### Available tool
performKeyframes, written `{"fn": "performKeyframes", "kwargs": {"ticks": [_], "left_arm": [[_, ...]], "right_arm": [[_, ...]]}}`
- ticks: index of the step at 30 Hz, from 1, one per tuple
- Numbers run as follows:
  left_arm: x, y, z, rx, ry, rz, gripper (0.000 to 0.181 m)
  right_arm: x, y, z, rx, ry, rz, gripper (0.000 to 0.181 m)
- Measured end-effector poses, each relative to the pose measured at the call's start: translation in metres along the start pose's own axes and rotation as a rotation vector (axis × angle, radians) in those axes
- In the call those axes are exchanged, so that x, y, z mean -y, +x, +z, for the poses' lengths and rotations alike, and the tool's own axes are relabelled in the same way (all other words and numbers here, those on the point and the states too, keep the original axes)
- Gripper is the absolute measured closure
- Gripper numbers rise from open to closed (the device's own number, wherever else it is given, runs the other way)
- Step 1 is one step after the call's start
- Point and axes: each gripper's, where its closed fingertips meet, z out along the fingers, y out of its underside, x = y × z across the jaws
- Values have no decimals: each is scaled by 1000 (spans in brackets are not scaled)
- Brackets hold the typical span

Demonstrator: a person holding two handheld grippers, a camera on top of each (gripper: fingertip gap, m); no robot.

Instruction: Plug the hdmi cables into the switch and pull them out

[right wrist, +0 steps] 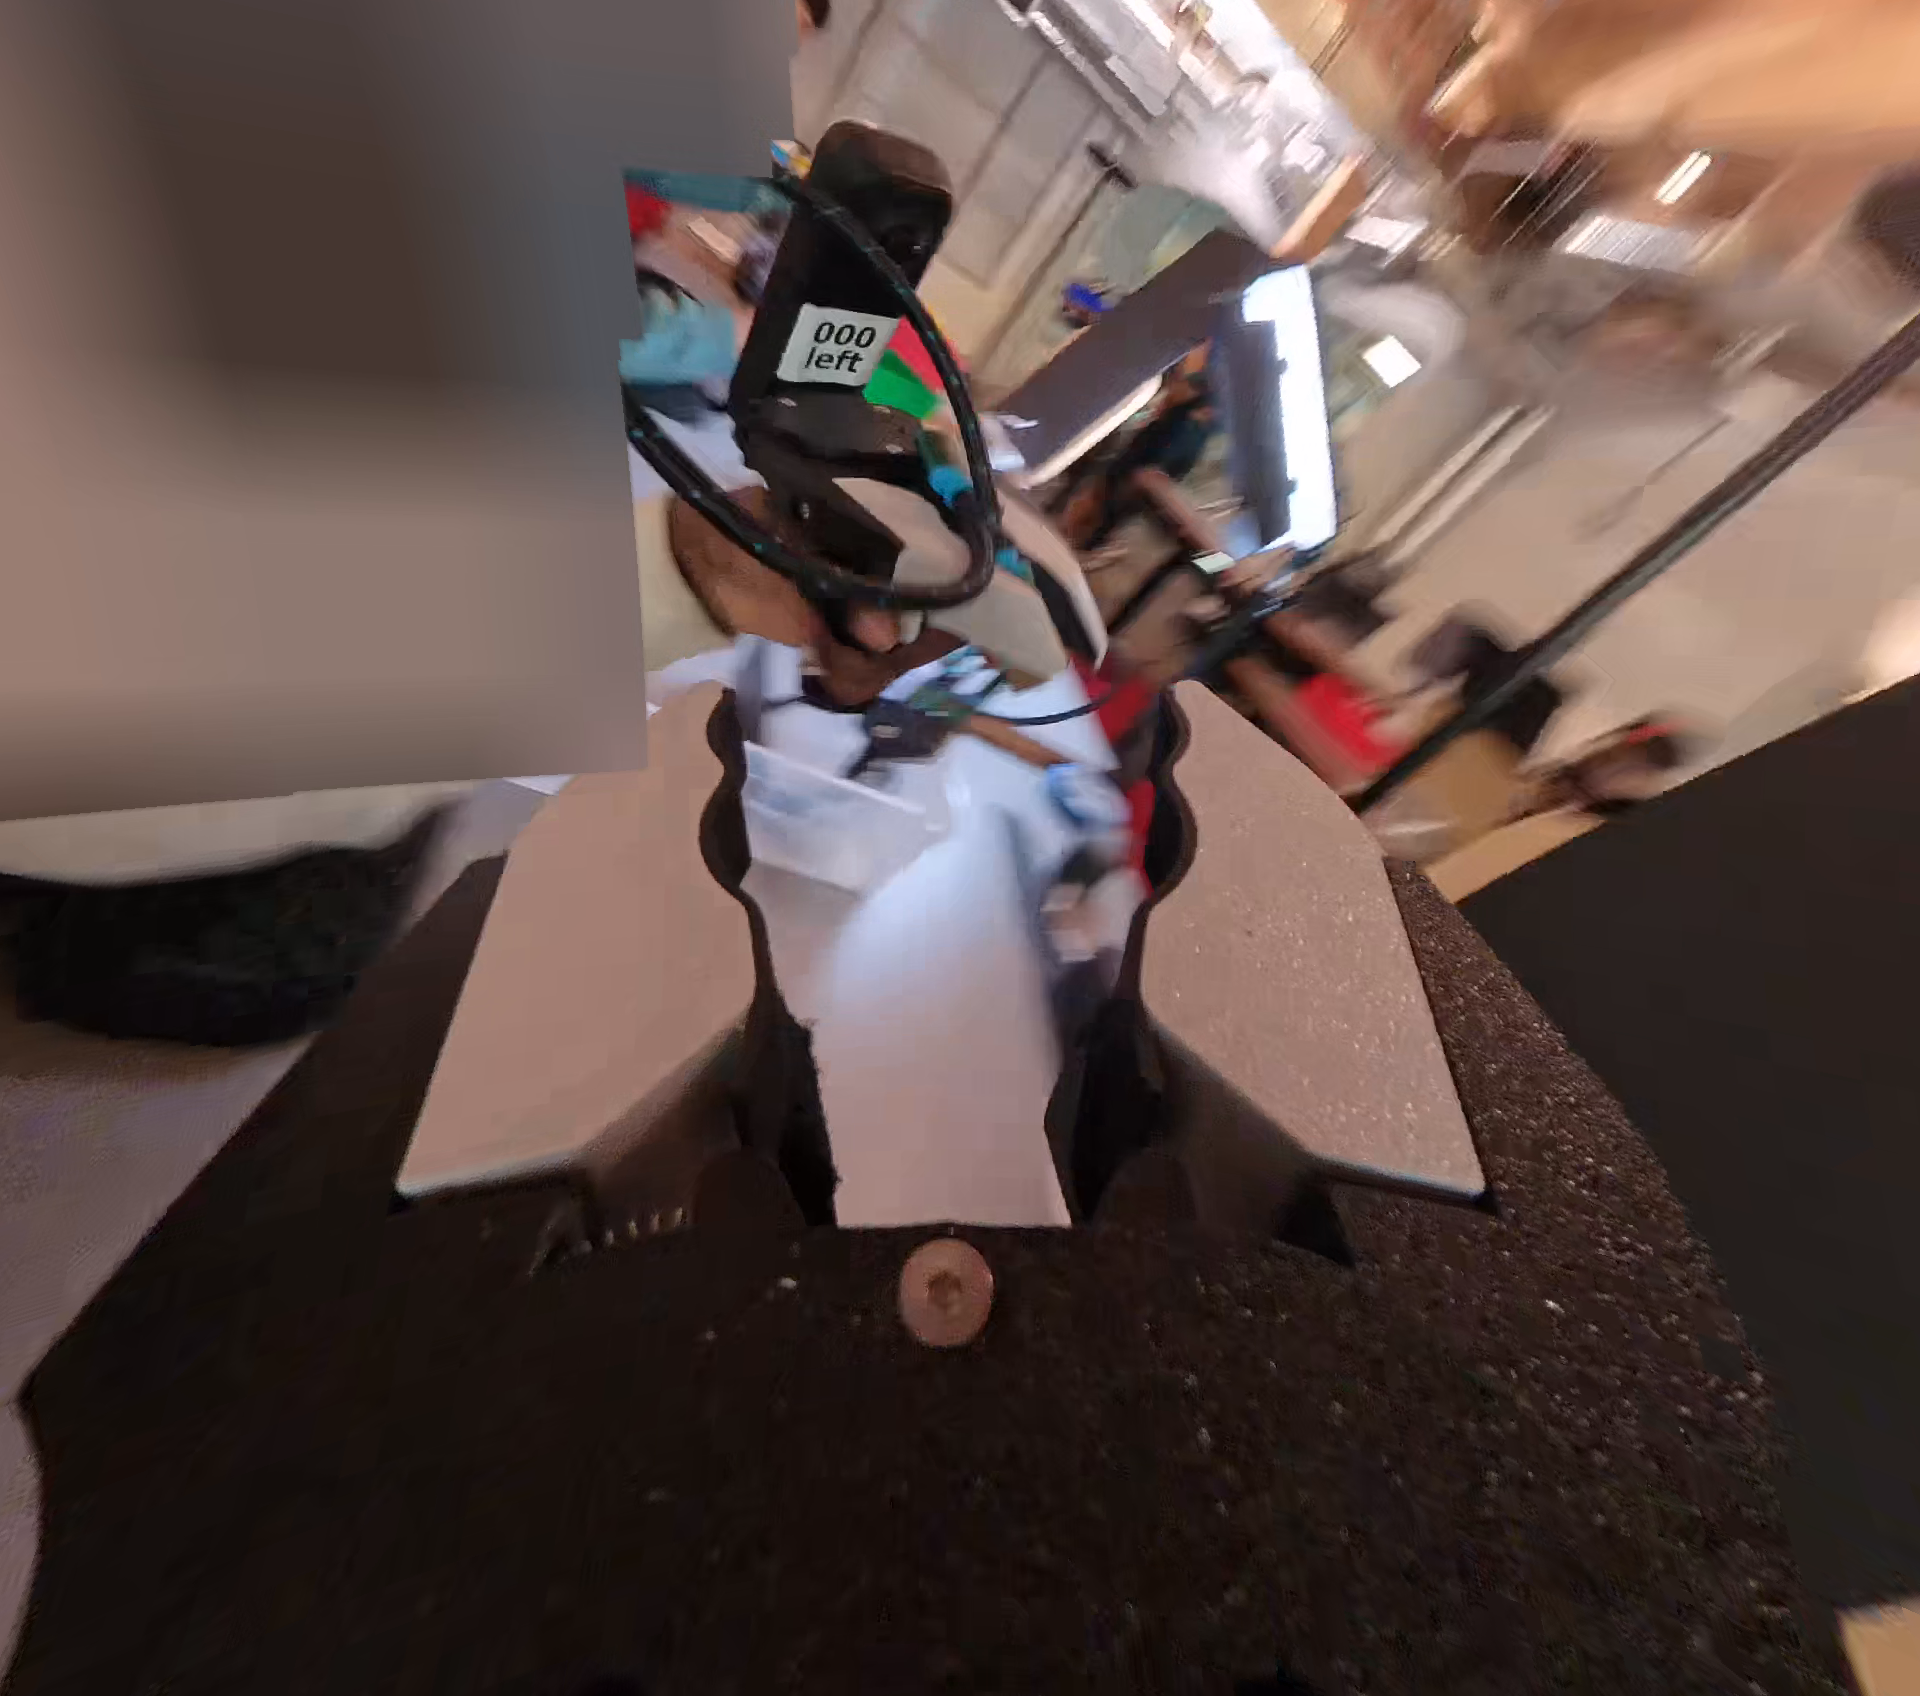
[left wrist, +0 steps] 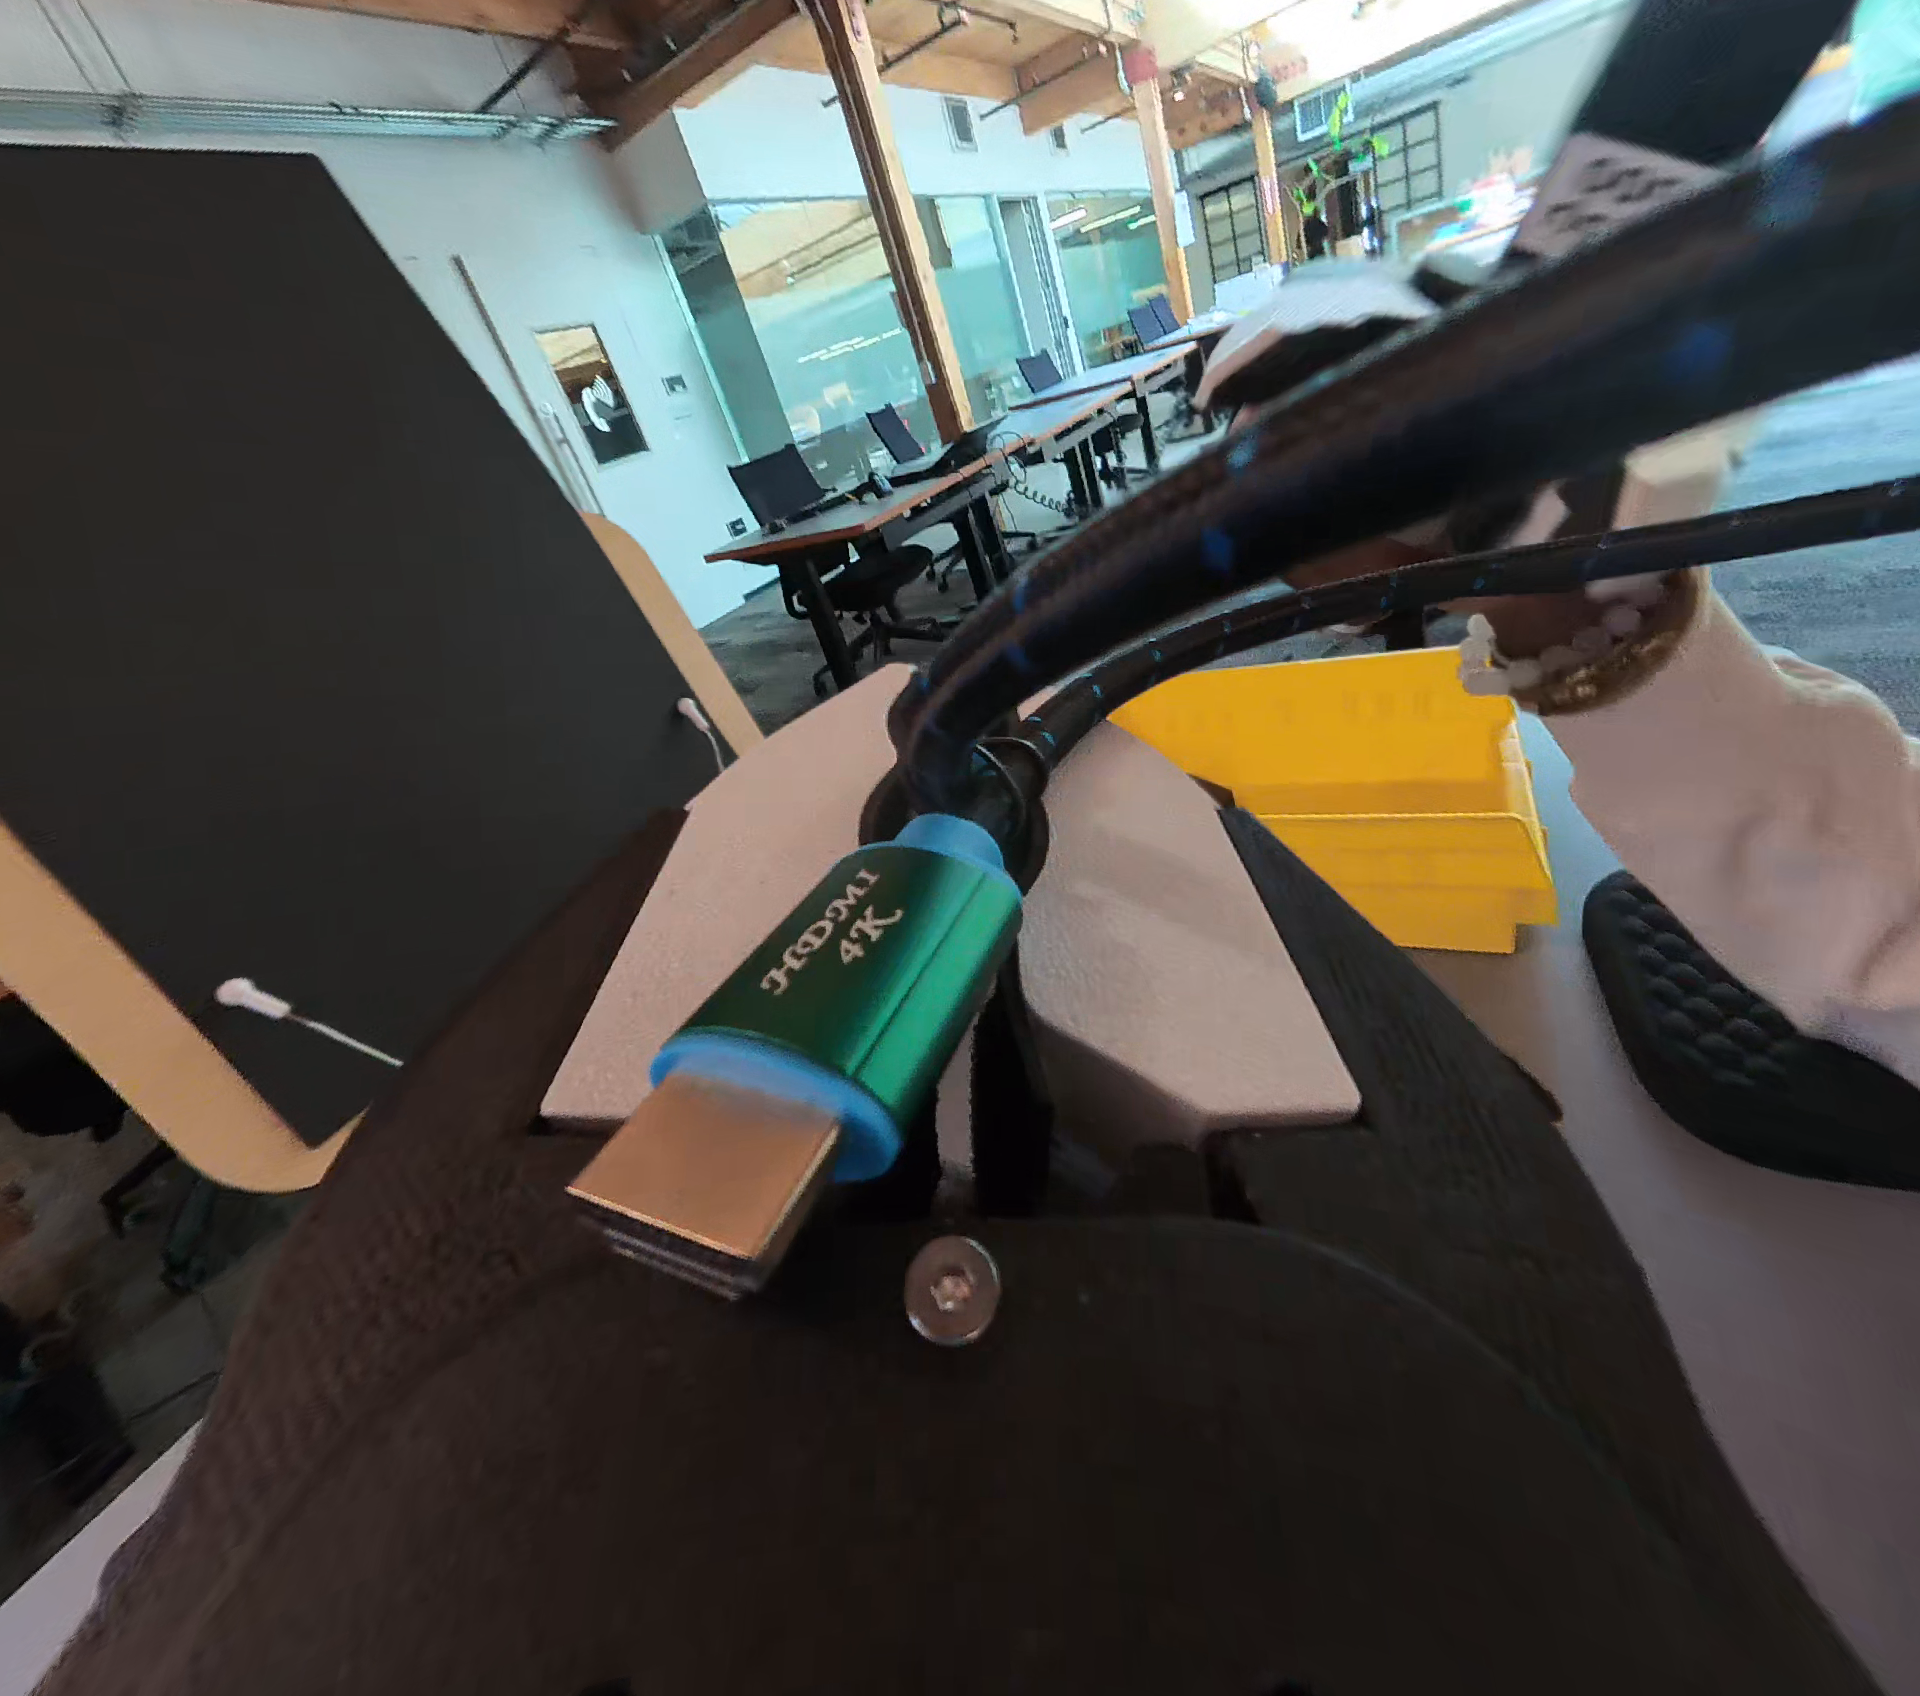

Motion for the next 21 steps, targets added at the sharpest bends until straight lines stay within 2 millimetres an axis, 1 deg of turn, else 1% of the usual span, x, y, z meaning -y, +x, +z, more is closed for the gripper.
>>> {"fn": "performKeyframes", "kwargs": {"ticks": [2,3,5,6,8,9,10,11,13,14,16,18,19,20,21], "left_arm": [[-3,9,10,-39,-16,-23,170],[-4,14,14,-61,-17,-34,170],[-6,23,22,-97,-19,-44,171],[-9,26,25,-109,-32,-45,171],[-13,31,30,-123,-57,-39,170],[-14,32,31,-129,-63,-40,170],[-15,33,32,-127,-69,-44,169],[-18,31,33,-114,-80,-43,158],[-31,30,32,-100,-163,9,115],[-40,25,29,-72,-230,53,93],[-52,6,21,30,-329,132,70],[-51,-12,9,117,-337,149,64],[-48,-20,3,147,-327,141,64],[-45,-27,-5,173,-313,130,64],[-42,-34,-13,201,-297,121,65]], "right_arm": [[2,-11,13,-100,-52,-362,107],[0,-17,18,-132,-87,-505,111],[-3,-28,26,-152,-125,-675,121],[-1,-30,27,-169,-108,-721,131],[8,-24,23,-251,-66,-769,174],[9,-20,19,-265,-67,-756,179],[9,-14,15,-275,-73,-711,179],[9,-8,10,-282,-71,-653,180],[13,13,-8,-370,-61,-545,180],[12,26,-20,-417,-78,-491,180],[6,49,-45,-505,-143,-379,180],[-5,70,-77,-617,-267,-341,181],[-16,79,-94,-664,-374,-342,181],[-31,86,-113,-702,-511,-347,181],[-49,89,-133,-716,-674,-343,180]]}}
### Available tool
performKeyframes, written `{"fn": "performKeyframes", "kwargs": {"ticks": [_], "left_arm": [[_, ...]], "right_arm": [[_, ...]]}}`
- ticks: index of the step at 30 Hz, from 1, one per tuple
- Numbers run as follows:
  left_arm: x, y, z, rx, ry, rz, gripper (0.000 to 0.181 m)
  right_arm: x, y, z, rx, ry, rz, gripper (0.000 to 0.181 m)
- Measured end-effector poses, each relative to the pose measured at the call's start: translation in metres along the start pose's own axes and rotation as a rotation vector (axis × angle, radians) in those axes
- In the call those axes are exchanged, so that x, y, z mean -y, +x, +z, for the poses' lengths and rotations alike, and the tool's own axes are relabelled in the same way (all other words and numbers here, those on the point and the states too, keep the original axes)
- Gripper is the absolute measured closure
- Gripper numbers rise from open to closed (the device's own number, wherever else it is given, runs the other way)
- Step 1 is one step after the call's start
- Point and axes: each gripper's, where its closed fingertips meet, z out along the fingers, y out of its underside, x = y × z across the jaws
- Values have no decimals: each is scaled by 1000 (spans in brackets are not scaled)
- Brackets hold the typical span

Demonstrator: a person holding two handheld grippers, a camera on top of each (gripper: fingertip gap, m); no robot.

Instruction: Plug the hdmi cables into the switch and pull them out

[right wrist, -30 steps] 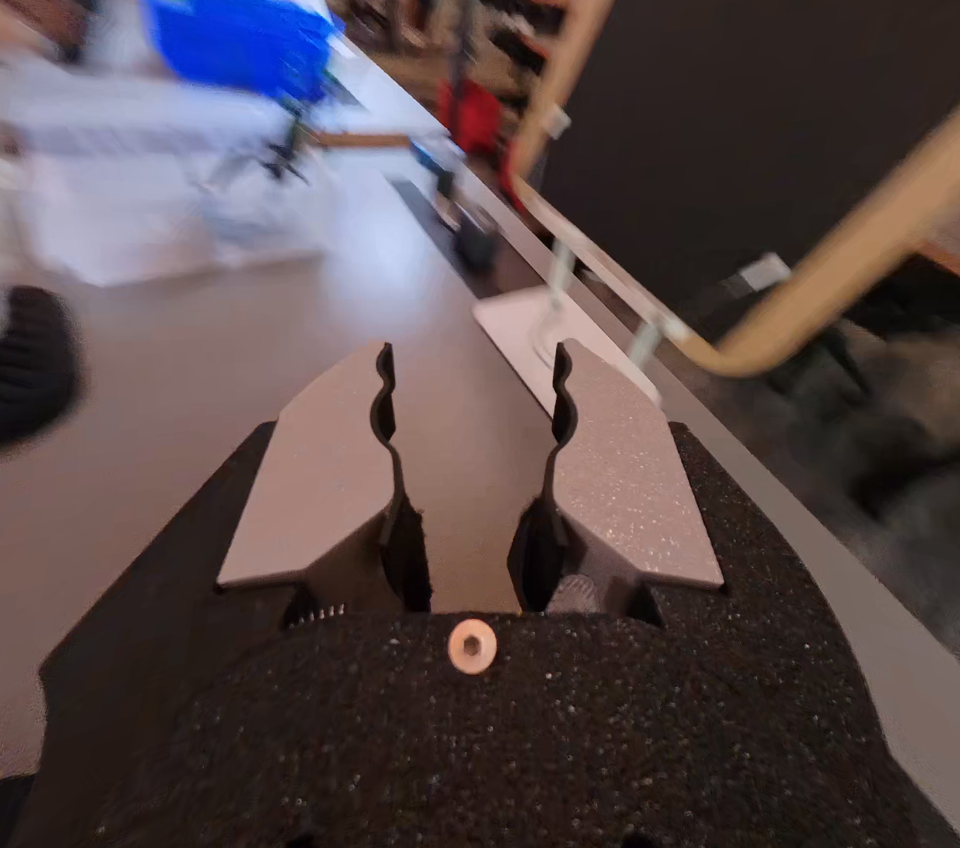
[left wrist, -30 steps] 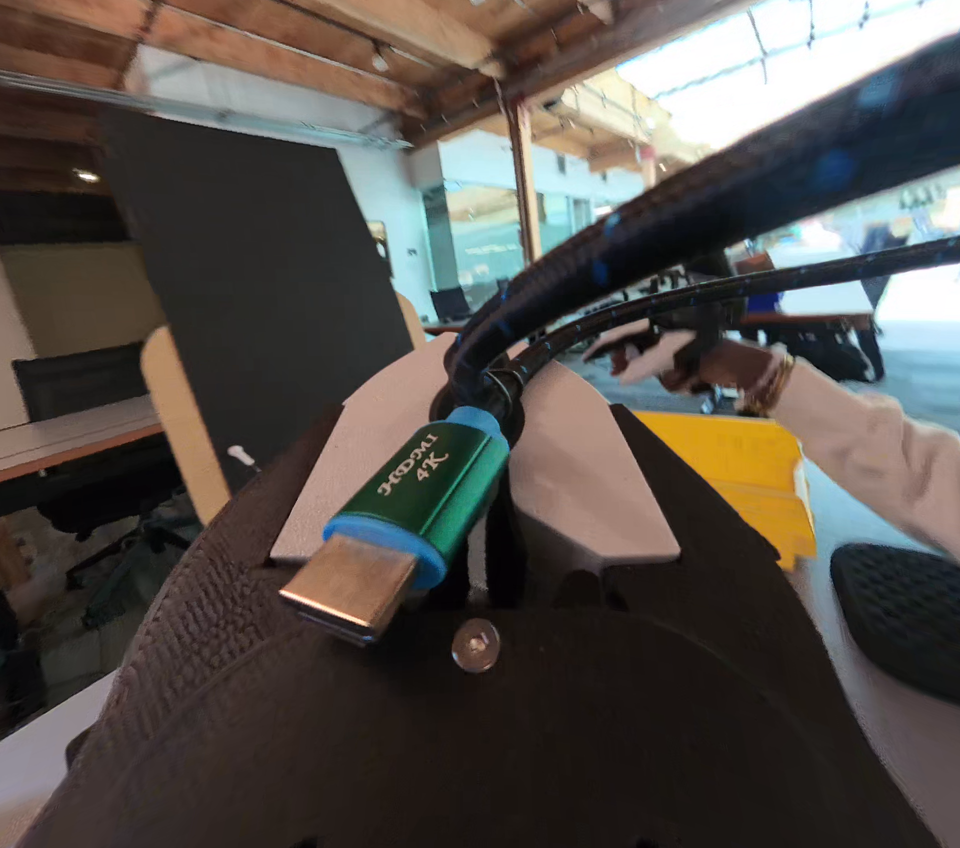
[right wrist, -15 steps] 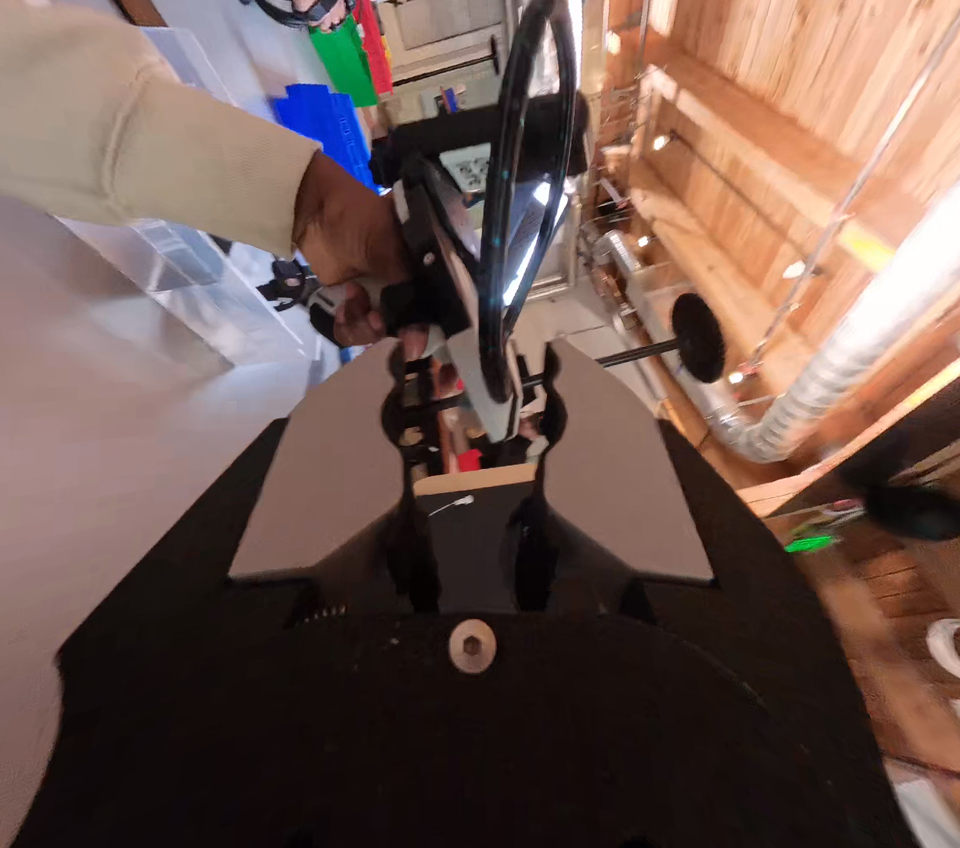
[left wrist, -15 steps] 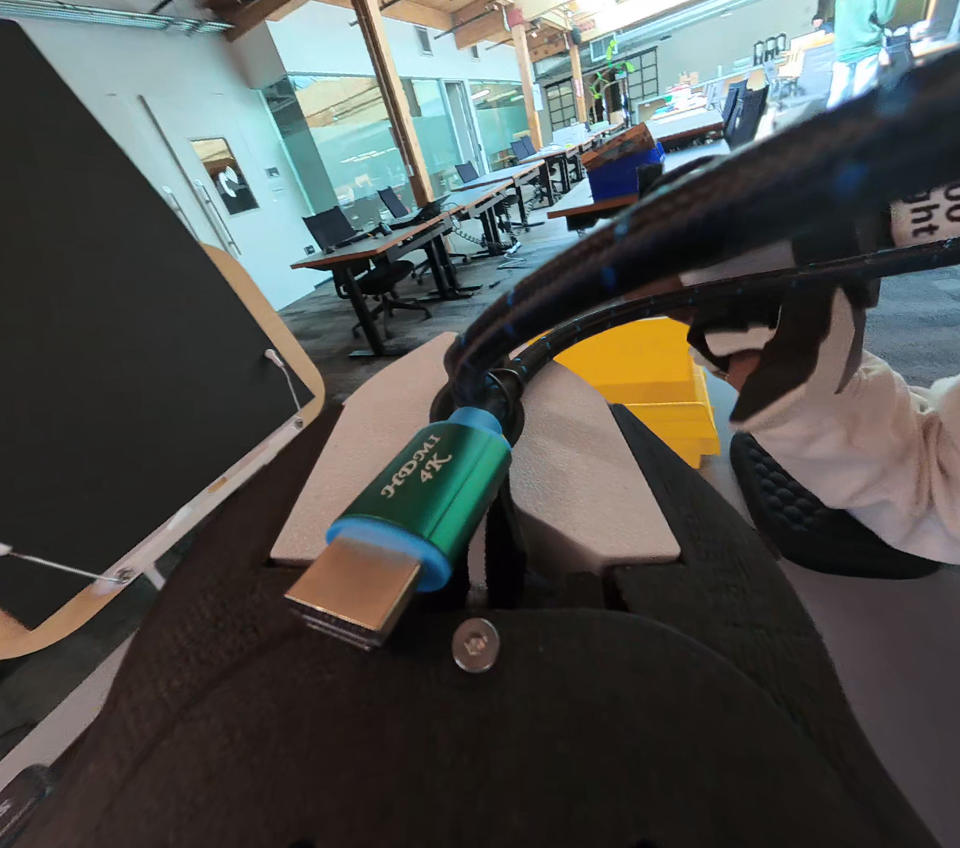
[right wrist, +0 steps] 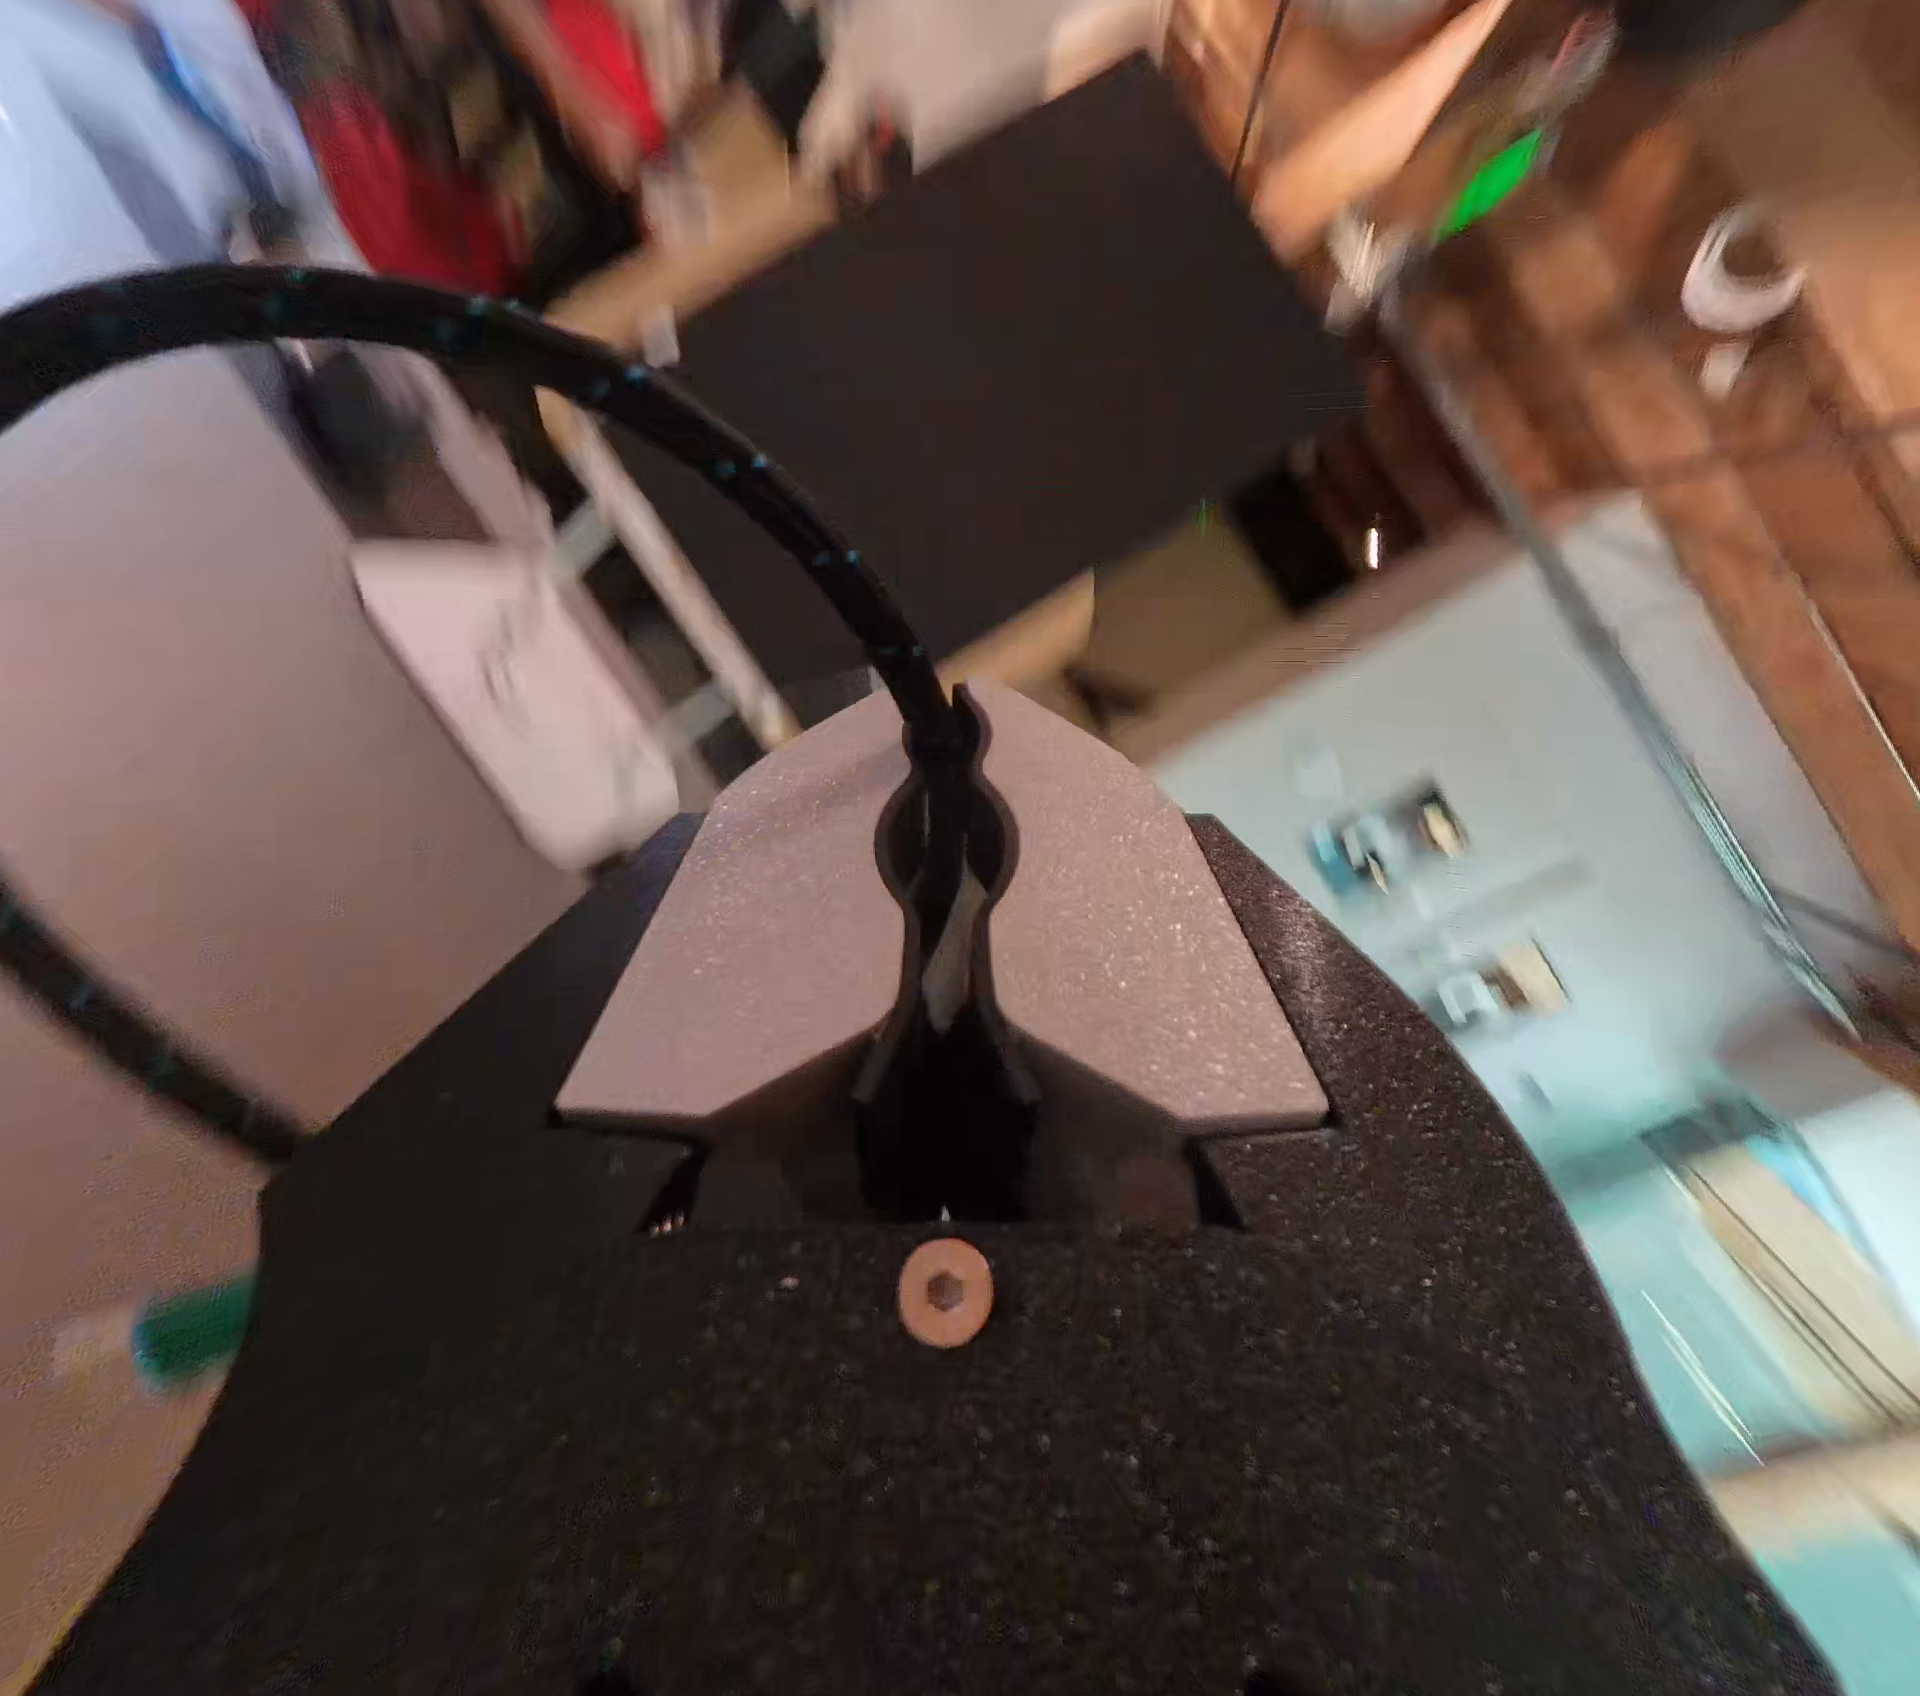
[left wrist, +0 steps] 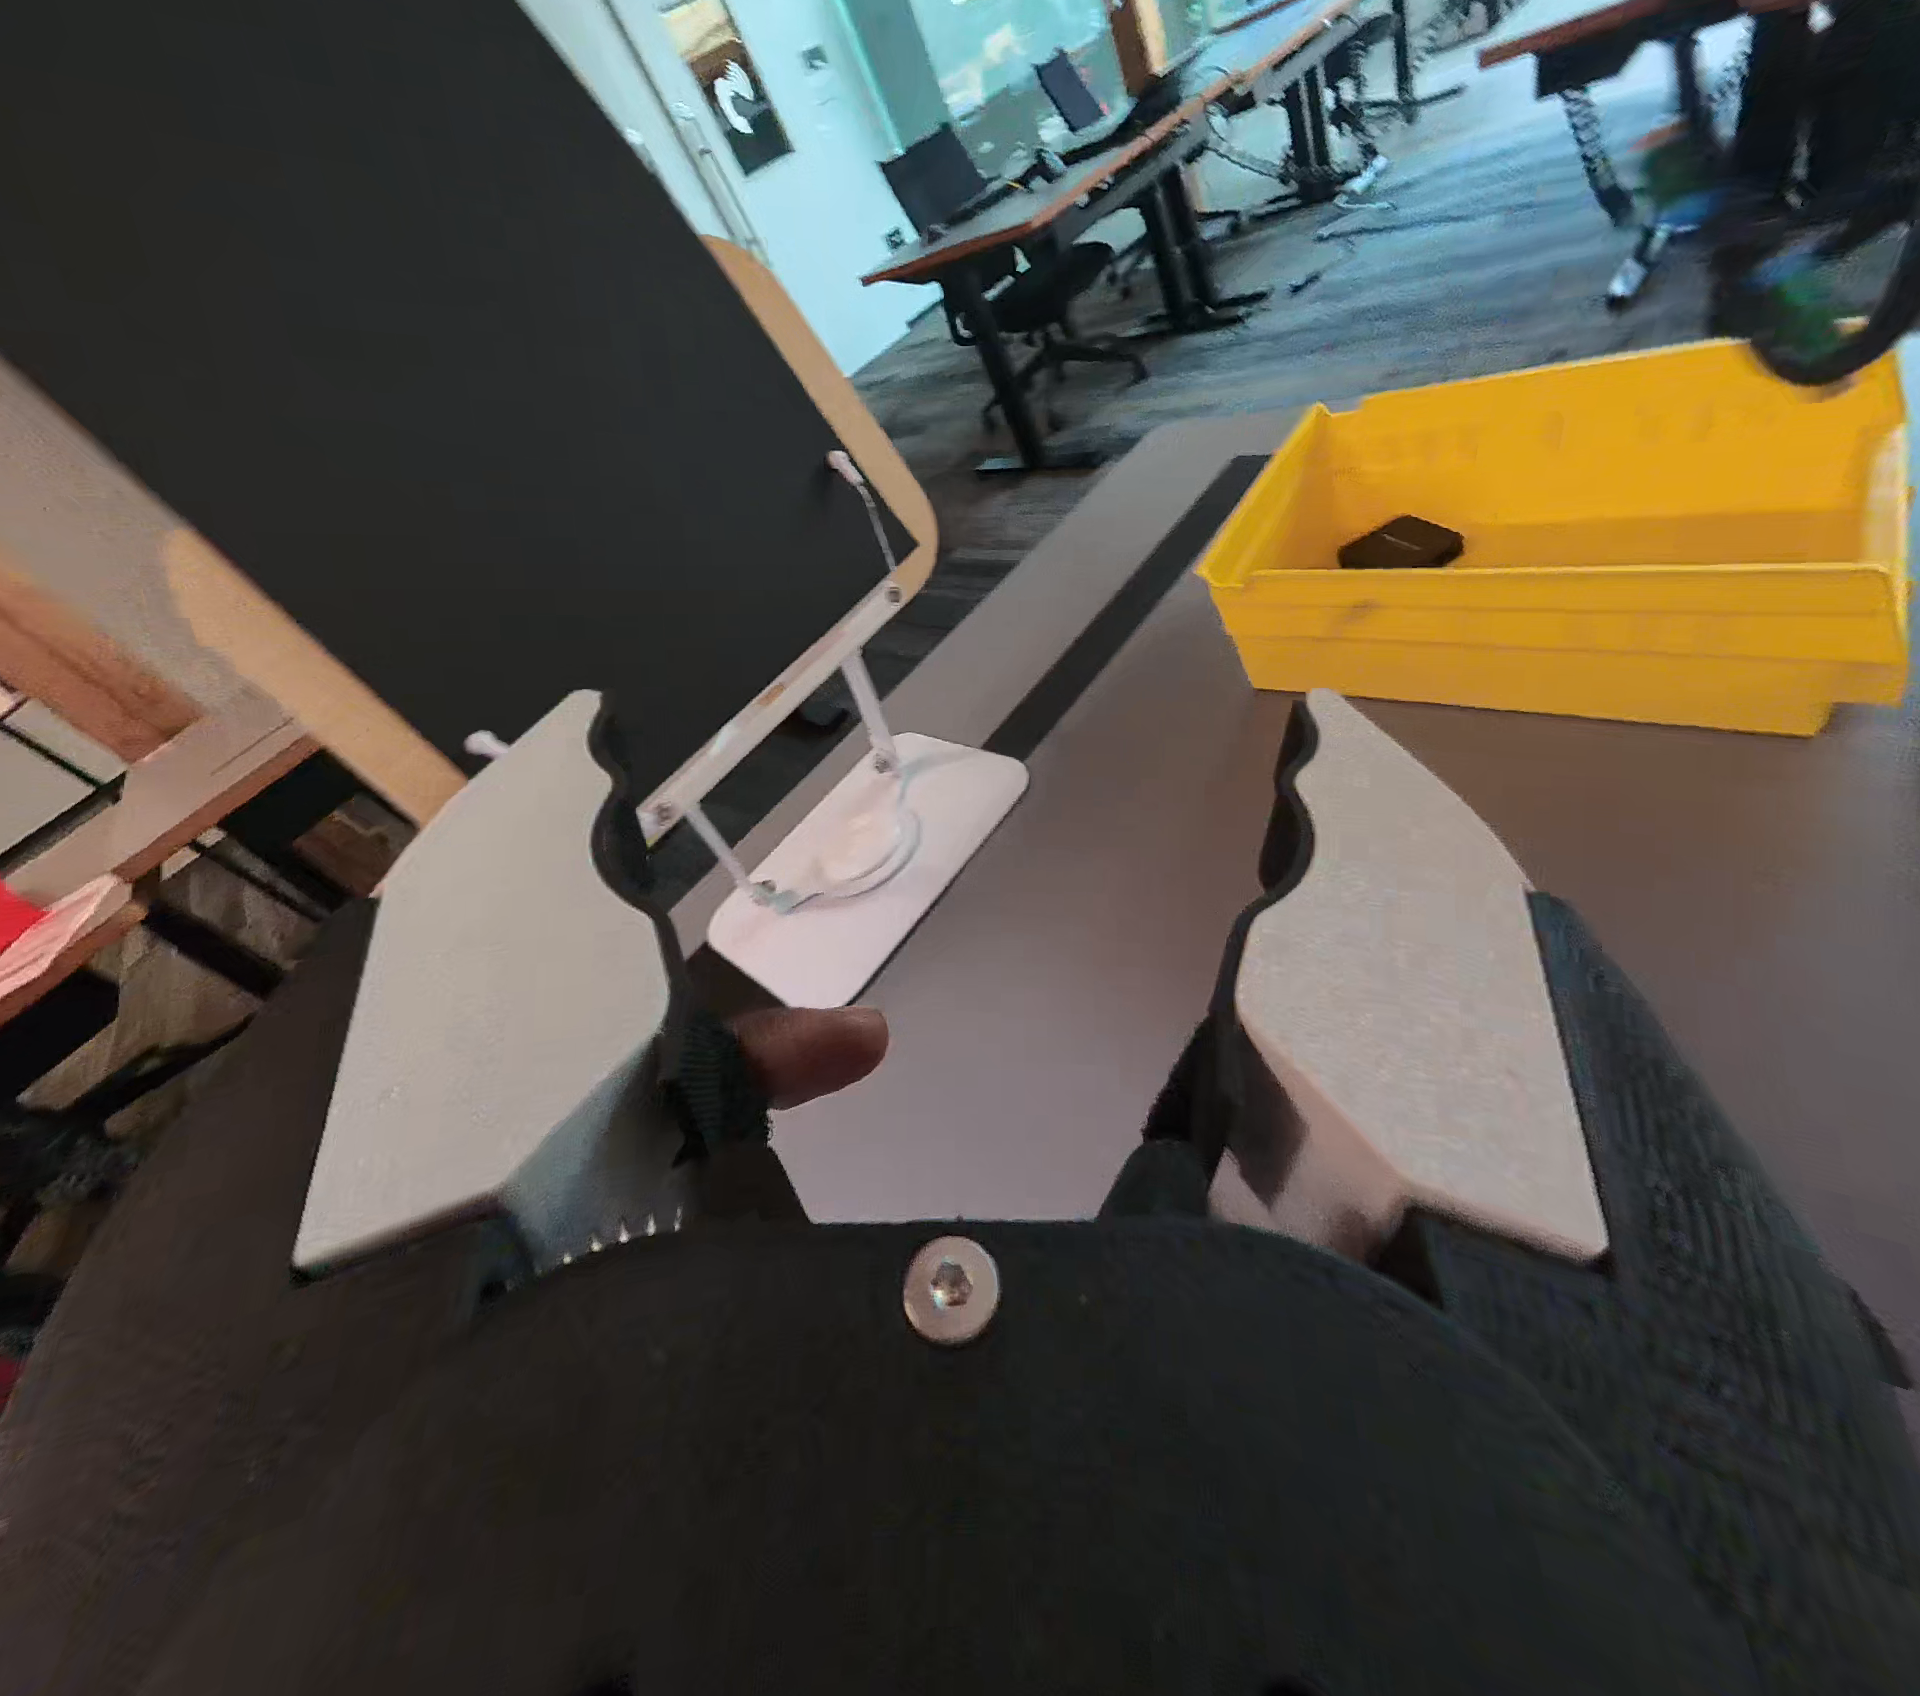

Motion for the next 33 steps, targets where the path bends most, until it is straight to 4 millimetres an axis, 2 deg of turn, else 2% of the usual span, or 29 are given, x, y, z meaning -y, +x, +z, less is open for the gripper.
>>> {"fn": "performKeyframes", "kwargs": {"ticks": [2,5,8,10,15,19,23,29,33], "left_arm": [[1,-20,-16,70,38,-25,68],[4,-43,-39,158,115,-54,81],[4,-55,-58,204,156,-59,87],[3,-63,-69,238,162,-56,88],[3,-76,-89,304,191,-60,90],[1,-80,-99,319,200,-98,91],[0,-83,-107,339,200,-98,92],[-2,-87,-114,363,196,-103,93],[-4,-91,-117,381,194,-117,93]], "right_arm": [[-60,-1,-8,54,-313,-75,178],[-136,-22,-31,249,-664,-36,179],[-188,-49,-55,451,-887,110,179],[-213,-61,-68,526,-998,202,180],[-237,-75,-81,600,-1060,392,180],[-245,-96,-95,708,-1127,560,180],[-259,-113,-97,780,-1153,715,179],[-291,-118,-100,742,-1233,819,176],[-300,-120,-106,722,-1292,862,161]]}}
